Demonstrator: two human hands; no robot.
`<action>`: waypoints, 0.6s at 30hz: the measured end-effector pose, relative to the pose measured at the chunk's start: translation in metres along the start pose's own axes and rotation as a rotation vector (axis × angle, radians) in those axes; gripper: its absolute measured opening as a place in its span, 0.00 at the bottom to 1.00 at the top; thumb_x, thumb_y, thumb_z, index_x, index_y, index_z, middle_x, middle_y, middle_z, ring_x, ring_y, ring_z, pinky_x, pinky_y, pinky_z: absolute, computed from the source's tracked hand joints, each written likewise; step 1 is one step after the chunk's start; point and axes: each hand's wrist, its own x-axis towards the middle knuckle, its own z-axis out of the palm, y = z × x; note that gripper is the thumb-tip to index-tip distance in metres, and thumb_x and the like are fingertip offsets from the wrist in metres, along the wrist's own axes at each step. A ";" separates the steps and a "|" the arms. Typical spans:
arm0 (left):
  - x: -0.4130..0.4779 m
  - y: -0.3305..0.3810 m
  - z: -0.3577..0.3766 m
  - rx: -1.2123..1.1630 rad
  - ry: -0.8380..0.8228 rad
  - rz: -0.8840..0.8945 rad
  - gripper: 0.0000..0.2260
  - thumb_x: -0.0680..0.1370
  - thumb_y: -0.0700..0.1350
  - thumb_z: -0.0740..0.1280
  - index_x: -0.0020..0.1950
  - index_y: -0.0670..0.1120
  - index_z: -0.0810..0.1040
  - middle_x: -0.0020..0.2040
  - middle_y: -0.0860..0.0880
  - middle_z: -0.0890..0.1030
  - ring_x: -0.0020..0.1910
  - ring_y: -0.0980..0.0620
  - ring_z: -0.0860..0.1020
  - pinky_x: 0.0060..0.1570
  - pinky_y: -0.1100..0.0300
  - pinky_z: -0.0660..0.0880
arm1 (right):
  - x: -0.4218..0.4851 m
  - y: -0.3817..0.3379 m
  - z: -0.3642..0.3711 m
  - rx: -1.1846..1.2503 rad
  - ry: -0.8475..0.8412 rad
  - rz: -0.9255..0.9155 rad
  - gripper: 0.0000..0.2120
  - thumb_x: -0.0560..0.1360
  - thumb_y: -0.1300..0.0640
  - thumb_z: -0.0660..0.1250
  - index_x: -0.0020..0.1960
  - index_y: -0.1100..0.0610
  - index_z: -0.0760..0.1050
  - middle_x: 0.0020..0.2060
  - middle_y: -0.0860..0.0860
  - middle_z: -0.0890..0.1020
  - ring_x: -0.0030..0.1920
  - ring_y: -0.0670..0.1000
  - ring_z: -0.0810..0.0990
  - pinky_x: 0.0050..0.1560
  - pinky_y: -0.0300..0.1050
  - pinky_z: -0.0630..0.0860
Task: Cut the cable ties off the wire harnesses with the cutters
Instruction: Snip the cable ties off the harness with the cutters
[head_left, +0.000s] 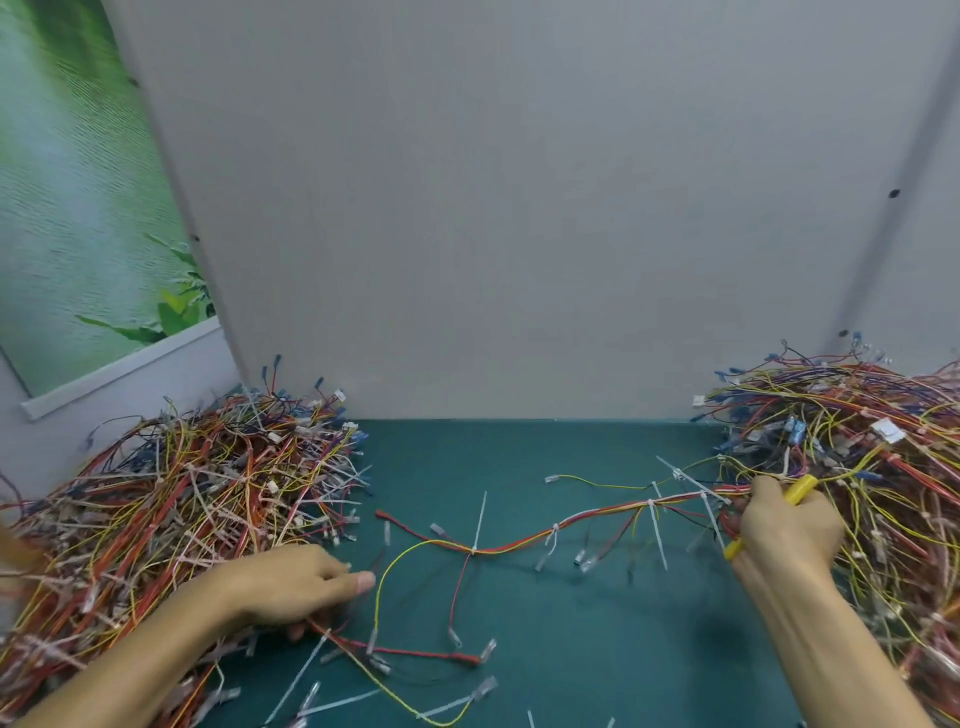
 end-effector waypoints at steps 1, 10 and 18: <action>-0.004 -0.002 -0.001 -0.025 -0.001 -0.029 0.28 0.78 0.66 0.50 0.42 0.48 0.80 0.34 0.51 0.80 0.29 0.55 0.77 0.39 0.63 0.74 | 0.000 0.001 0.000 -0.021 0.012 -0.001 0.11 0.75 0.63 0.61 0.35 0.54 0.64 0.29 0.52 0.69 0.27 0.50 0.66 0.23 0.39 0.65; -0.028 -0.030 -0.003 0.620 0.036 -0.276 0.06 0.76 0.53 0.64 0.49 0.53 0.76 0.38 0.56 0.74 0.40 0.57 0.74 0.45 0.59 0.74 | 0.010 -0.010 -0.008 -0.051 0.147 -0.101 0.09 0.72 0.57 0.62 0.35 0.52 0.64 0.36 0.54 0.74 0.30 0.52 0.70 0.33 0.49 0.70; -0.015 0.056 -0.003 0.381 0.402 0.066 0.16 0.76 0.62 0.62 0.52 0.51 0.77 0.50 0.54 0.80 0.51 0.53 0.78 0.50 0.58 0.73 | 0.003 -0.005 0.000 -0.010 0.019 -0.035 0.10 0.75 0.60 0.63 0.36 0.54 0.66 0.31 0.53 0.73 0.31 0.53 0.72 0.33 0.51 0.71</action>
